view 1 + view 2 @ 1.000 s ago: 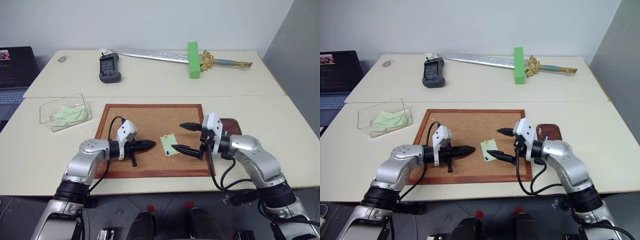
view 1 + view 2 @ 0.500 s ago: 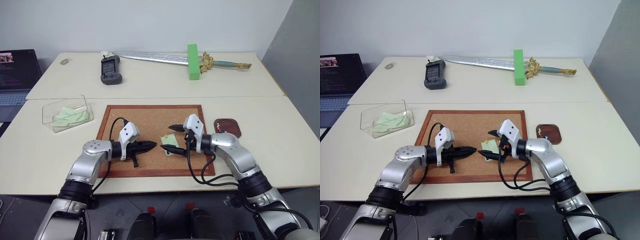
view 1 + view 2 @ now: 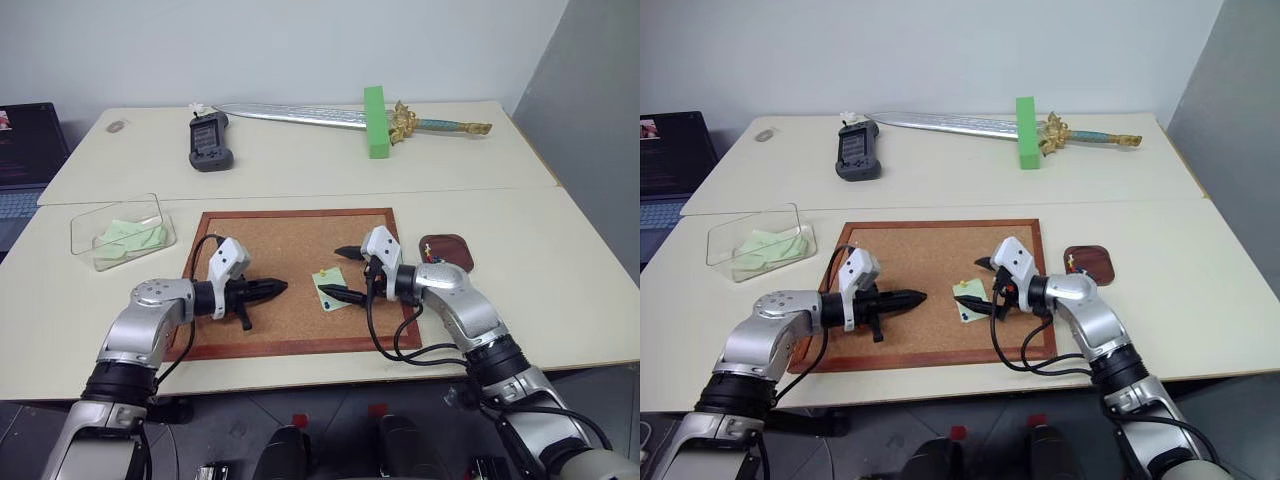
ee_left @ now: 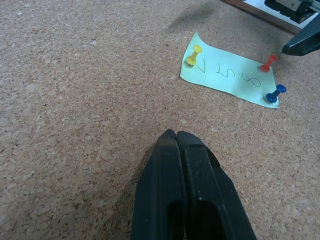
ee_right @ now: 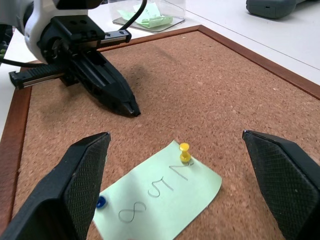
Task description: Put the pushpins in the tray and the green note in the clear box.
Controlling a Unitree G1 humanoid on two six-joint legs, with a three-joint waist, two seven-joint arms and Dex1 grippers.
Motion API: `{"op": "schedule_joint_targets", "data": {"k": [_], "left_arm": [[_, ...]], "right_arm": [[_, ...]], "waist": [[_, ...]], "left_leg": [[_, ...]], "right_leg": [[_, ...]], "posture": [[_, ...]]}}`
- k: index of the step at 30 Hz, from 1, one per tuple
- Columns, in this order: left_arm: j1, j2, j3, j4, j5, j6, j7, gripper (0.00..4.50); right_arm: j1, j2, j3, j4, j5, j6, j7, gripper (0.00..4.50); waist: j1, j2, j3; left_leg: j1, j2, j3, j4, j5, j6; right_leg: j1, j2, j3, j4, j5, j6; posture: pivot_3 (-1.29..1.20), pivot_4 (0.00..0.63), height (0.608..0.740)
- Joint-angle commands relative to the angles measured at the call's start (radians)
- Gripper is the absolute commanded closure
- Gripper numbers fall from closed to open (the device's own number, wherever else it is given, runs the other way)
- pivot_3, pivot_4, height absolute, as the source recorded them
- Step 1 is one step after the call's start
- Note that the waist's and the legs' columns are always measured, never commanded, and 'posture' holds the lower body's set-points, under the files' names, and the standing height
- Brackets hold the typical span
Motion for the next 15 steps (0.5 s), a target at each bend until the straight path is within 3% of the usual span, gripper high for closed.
{"op": "schedule_joint_targets", "data": {"k": [1,12,15], "left_arm": [[0.001,0.016,0.013,-0.011,0.009,-0.004,0.002,4.49],[0.024,-0.011,-0.021,-0.006,0.031,-0.026,0.001,4.49],[0.024,-0.014,-0.015,-0.010,0.025,-0.019,0.001,4.50]], "right_arm": [[-0.031,0.015,-0.011,0.006,-0.010,-0.030,0.005,0.00],[-0.071,0.069,0.005,0.159,-0.079,-0.099,-0.003,0.00],[-0.071,0.075,0.001,0.172,-0.084,-0.111,0.002,0.73]], "waist": [[0.000,0.000,0.000],[0.000,0.000,0.000],[0.001,0.000,0.000]], "left_leg": [[0.000,0.000,0.000,0.000,0.000,0.000],[0.000,0.000,0.000,0.000,0.000,0.000],[0.000,0.000,0.000,0.000,0.000,0.000]], "right_leg": [[0.000,0.000,0.000,0.000,0.000,0.000],[0.000,0.000,0.000,0.000,0.000,0.000],[0.000,0.000,0.000,0.000,0.000,0.000]], "posture": [[0.00,0.150,0.740],[0.00,0.150,0.740],[0.00,0.150,0.740]]}}
